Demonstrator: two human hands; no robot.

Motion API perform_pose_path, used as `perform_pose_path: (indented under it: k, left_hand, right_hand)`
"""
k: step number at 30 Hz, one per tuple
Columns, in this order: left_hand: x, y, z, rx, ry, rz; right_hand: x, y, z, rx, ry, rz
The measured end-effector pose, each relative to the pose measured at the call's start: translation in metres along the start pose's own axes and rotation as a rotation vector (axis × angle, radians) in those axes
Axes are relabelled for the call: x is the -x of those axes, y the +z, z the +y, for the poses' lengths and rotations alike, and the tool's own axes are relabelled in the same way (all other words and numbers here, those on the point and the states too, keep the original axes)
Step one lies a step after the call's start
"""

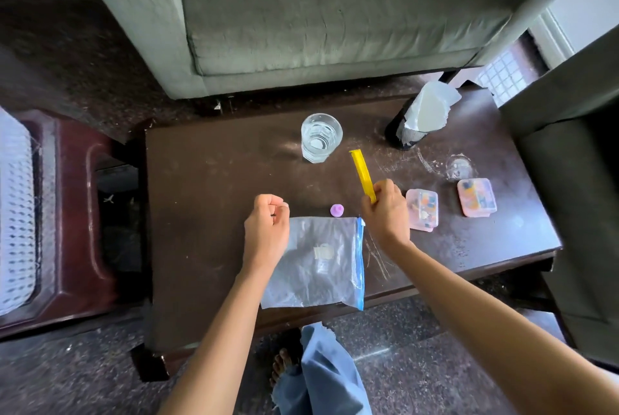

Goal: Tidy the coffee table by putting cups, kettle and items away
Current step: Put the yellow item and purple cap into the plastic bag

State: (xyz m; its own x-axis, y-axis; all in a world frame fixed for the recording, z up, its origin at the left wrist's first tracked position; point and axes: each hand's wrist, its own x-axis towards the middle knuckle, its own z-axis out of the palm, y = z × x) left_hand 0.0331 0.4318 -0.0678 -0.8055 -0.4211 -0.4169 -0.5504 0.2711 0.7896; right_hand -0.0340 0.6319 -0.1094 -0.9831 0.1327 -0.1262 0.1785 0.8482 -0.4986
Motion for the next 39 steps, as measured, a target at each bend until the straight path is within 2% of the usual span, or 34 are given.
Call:
perform_pose_path:
  k: [3,8,14,20,26,30,36,39]
  left_hand:
    - [-0.002,-0.028,-0.001,0.024,-0.012,0.066]
    - [-0.007,-0.088,-0.018,0.093,-0.04,0.203]
    - [-0.015,-0.158,-0.052,0.192,-0.082,0.386]
    - [-0.022,-0.205,-0.068,0.204,-0.11,0.511]
    - [-0.036,-0.223,-0.08,0.218,-0.173,0.579]
    - [-0.052,-0.226,-0.087,0.184,-0.186,0.525]
    - [-0.073,-0.224,-0.094,0.212,-0.191,0.523]
    - [-0.082,-0.222,-0.098,0.242,-0.224,0.519]
  right_hand:
    - [0.01,-0.008,-0.042,-0.049,-0.207,0.01]
    - [0.013,0.011,-0.145,-0.132,-0.49,-0.084]
    - [0.034,0.066,-0.274,-0.218,-0.679,-0.22]
    - [0.058,0.113,-0.372,-0.18,-0.843,-0.393]
    - [0.063,0.159,-0.444,-0.049,-0.97,-0.492]
    - [0.061,0.186,-0.478,0.15,-1.027,-0.558]
    - [0.071,0.211,-0.503,0.409,-1.104,-0.592]
    - [0.078,0.221,-0.508,0.517,-1.125,-0.528]
